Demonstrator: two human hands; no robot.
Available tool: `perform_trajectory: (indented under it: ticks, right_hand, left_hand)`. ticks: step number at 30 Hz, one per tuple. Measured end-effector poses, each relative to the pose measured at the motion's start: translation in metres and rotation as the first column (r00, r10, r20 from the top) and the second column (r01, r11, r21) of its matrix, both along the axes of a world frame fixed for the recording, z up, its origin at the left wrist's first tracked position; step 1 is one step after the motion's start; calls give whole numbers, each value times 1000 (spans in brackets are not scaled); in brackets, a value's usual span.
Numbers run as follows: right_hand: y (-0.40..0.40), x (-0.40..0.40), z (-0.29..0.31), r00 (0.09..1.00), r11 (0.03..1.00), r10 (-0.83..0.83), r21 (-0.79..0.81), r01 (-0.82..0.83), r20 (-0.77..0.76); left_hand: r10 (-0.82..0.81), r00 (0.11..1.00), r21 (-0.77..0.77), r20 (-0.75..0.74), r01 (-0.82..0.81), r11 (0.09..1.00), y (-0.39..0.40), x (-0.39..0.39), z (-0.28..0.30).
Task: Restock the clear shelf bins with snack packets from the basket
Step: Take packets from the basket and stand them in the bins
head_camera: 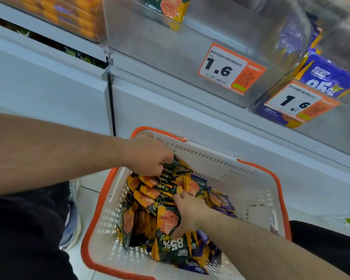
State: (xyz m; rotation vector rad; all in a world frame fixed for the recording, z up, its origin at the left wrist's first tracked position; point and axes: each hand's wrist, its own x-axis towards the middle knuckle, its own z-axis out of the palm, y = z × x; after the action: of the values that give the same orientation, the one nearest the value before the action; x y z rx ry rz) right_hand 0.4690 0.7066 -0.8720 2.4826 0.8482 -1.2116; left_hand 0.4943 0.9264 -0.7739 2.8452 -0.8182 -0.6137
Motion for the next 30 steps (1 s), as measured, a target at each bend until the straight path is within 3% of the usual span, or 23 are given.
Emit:
perform_trajectory:
  ticks: [9,12,14,16,17,19,21,24,25,27,28,30]
  right_hand:
    - [-17,31,3,958,963,-256,119,241,132]
    - [-25,49,15,880,865,-469,166,474,-73]
    - [-28,57,26,755,726,-607,214,654,-247]
    - [-31,60,37,520,435,-725,284,854,-452]
    - [-29,59,43,380,260,-726,283,923,-573]
    - [-22,57,52,200,31,-627,233,972,-753]
    - [-13,54,60,125,-79,-526,195,978,-841]
    - [1,49,70,44,-186,-425,135,973,-904]
    - [6,46,72,52,-177,-420,138,975,-906]
    - [9,44,75,169,-67,-447,221,973,-879]
    - [8,46,77,276,27,-498,304,952,-822]
    - [5,56,87,535,243,-609,504,829,-585]
  left_hand:
    - [51,997,-16,-59,-52,999,0,-3,3]
    - [124,984,-103,-126,-138,985,2,-4,0]
    - [182,969,-153,-168,-208,966,3,-3,-5]
    - [230,958,-176,-171,-259,950,3,-2,-8]
    - [260,949,-195,-177,-293,936,1,-2,-10]
    - [360,908,-255,-214,-408,877,-4,-2,-11]
    - [515,805,-314,-294,-590,744,-7,0,-11]
    - [627,517,-360,-583,-856,371,-9,-1,-10]
    - [610,455,-364,-648,-889,277,-8,-1,-10]
    - [593,462,-418,-659,-881,222,-6,0,-9]
    - [612,523,-470,-594,-842,264,-3,1,-7]
    - [617,691,-534,-378,-707,464,4,5,4]
